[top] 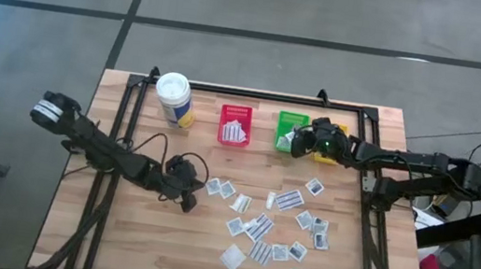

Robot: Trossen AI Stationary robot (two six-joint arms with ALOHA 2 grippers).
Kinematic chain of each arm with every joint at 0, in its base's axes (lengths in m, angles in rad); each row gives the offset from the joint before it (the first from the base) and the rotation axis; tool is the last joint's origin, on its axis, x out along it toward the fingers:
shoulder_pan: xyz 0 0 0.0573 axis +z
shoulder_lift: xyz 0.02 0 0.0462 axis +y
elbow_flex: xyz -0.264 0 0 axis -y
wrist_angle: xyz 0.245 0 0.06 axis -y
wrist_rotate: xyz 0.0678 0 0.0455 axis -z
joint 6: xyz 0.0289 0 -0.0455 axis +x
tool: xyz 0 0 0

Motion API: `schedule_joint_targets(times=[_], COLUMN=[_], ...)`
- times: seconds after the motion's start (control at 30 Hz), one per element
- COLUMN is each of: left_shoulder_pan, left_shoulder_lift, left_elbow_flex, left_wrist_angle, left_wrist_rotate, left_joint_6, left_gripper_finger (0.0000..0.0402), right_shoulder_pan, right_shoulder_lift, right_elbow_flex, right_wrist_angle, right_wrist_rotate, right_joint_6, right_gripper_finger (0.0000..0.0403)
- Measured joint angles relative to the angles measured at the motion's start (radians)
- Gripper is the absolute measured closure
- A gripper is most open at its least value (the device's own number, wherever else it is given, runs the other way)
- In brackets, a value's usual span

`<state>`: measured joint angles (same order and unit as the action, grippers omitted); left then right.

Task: Pick & Place First Aid Supplies
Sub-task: Put the alcohol pad in the green bin

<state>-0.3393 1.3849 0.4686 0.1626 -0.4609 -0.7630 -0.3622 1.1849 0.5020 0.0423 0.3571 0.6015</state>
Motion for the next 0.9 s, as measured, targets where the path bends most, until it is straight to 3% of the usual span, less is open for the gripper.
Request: schedule_joint_targets(times=[0.3, 0.67, 0.9], left_shoulder_pan=[-0.004, 0.0, 0.006], left_shoulder_lift=[0.074, 0.072, 0.071], left_elbow_flex=[0.005, 0.006, 0.008], left_wrist_angle=[0.063, 0.073, 0.082], left_wrist_rotate=[0.0, -0.003, -0.009], left_joint_6=[0.051, 0.164, 0.279], left_gripper_finger=[0.0372, 0.0372, 0.0371], right_shoulder_pan=[0.003, 0.002, -0.001], right_shoulder_lift=[0.104, 0.125, 0.124], right_elbow_flex=[0.0, 0.001, 0.001], right_wrist_angle=[0.002, 0.03, 0.044], right_wrist_rotate=[-0.018, -0.06, -0.071], right_joint_6=[0.085, 0.098, 0.084], right_gripper_finger=[0.0394, 0.0394, 0.0359])
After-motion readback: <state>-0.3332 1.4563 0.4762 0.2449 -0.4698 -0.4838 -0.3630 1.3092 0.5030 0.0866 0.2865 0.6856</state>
